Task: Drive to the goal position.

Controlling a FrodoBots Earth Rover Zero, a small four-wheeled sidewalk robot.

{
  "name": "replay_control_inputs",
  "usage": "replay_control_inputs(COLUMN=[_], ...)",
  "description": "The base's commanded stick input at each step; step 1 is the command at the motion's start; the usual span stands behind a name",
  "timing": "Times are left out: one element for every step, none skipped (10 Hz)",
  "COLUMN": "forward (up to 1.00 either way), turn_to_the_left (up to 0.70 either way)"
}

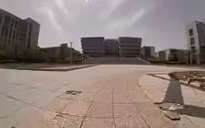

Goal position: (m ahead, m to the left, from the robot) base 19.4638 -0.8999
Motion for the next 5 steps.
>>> replay_control_inputs(forward=[1.00, 1.00, 1.00, 1.00, 1.00], turn_to_the_left=[-0.18, -0.39, -0.38, -0.38, -0.38])
